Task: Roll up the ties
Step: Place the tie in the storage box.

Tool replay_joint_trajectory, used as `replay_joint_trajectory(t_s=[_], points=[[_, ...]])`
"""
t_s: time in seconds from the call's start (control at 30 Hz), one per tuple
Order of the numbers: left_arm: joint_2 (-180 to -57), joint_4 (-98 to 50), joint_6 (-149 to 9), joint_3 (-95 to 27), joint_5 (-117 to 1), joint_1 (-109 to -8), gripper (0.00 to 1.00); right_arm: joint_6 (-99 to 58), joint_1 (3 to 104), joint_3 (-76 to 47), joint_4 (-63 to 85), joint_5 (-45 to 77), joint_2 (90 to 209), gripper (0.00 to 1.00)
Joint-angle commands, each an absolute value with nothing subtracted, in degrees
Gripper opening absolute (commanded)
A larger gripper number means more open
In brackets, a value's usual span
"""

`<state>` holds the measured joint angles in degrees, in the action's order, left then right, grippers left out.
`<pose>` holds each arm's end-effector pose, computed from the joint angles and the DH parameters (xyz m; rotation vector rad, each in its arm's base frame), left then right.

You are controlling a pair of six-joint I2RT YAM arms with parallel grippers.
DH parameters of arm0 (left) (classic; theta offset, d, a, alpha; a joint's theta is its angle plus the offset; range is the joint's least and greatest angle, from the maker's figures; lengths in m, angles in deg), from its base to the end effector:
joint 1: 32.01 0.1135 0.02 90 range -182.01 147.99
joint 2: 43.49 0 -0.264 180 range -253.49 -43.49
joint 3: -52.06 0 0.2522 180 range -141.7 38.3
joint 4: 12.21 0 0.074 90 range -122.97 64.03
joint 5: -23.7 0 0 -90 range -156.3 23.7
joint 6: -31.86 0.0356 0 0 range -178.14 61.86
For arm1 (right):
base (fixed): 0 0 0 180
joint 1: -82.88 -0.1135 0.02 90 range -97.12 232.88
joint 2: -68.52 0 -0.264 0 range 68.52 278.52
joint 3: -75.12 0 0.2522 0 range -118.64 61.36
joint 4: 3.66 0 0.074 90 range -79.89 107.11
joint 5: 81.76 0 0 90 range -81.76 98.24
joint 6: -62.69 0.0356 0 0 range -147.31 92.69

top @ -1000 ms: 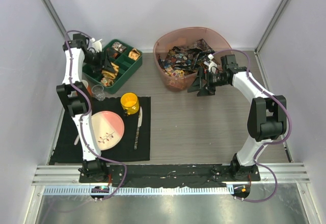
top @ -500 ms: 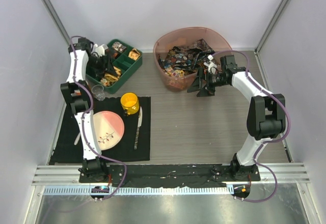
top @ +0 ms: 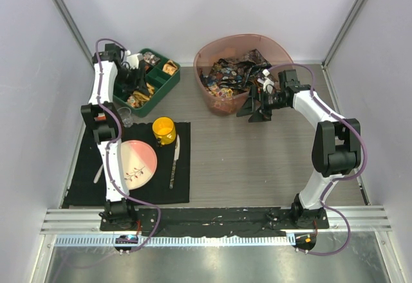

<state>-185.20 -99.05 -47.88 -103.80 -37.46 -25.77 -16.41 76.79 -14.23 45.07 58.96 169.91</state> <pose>0.5019 0.0376 0.2383 0.2008 2.7009 -0.6295 0.3609 0.0662 0.2354 -0.2032 2.5030 1.2643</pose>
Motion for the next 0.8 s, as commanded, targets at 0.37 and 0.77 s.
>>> replay_joint_trajectory(t_s=[0.37,0.77], points=[[-185.7,-94.0,-42.8,-107.0,-38.2,-26.7,0.00,-16.9,77.0,-17.1,44.8,59.4,170.9,0.99],[-189.6,-94.6,-38.5,-105.4,-47.1,-26.7,0.00,-16.8,77.2,-17.2,44.9,58.0,171.2,0.99]])
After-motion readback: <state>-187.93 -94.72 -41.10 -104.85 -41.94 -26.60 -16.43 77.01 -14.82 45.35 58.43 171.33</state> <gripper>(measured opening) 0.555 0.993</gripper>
